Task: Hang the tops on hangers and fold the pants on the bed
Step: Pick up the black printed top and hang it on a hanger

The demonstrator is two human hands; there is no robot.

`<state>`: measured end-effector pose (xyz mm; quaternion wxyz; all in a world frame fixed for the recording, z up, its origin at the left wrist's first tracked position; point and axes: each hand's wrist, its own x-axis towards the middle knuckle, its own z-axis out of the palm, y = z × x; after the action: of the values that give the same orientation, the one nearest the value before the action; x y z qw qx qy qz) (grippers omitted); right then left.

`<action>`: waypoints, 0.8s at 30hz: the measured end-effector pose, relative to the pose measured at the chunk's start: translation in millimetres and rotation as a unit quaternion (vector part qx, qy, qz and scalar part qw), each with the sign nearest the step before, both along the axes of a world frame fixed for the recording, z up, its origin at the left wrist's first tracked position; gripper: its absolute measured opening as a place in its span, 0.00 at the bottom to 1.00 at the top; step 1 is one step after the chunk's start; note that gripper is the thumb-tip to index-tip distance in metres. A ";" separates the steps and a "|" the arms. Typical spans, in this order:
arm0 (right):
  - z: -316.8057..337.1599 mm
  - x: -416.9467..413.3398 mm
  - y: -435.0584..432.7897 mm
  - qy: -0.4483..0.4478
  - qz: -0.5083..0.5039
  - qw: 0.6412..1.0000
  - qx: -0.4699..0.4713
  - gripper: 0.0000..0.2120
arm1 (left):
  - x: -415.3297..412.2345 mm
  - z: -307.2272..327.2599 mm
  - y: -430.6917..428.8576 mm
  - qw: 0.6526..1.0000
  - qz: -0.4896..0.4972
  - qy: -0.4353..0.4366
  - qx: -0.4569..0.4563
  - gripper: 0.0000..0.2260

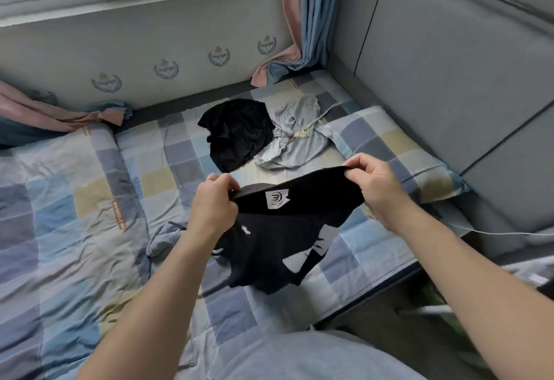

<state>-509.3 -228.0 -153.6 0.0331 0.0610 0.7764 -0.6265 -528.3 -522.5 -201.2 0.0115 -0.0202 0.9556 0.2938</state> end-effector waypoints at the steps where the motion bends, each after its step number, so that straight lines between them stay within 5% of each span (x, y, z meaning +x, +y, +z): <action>1: 2.9 6.0 6.7 -0.006 0.009 1.000 0.023 0.04 | -4.1 -3.0 4.0 1.000 -0.010 -0.024 -0.015 0.17; 4: 7.5 25.3 22.6 -0.045 0.057 0.985 0.159 0.14 | -18.0 -5.1 22.0 0.994 -0.056 -0.090 -0.017 0.18; 7: 7.2 48.8 36.4 -0.015 0.012 0.954 0.300 0.03 | -26.4 1.4 47.0 0.988 -0.116 -0.098 -0.008 0.18; 11: 2.6 94.3 62.6 -0.037 -0.065 0.892 0.445 0.07 | -20.1 12.6 87.4 0.978 -0.196 -0.074 -0.014 0.17; 24: -8.3 301.0 93.3 -0.254 -0.314 0.792 0.458 0.07 | 92.6 39.5 183.0 0.903 -0.423 -0.047 -0.062 0.15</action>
<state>-208.3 -134.7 -161.9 -0.0018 0.4664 0.8741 -0.1353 -435.7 -339.5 -161.7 0.1783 0.3718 0.8886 0.2006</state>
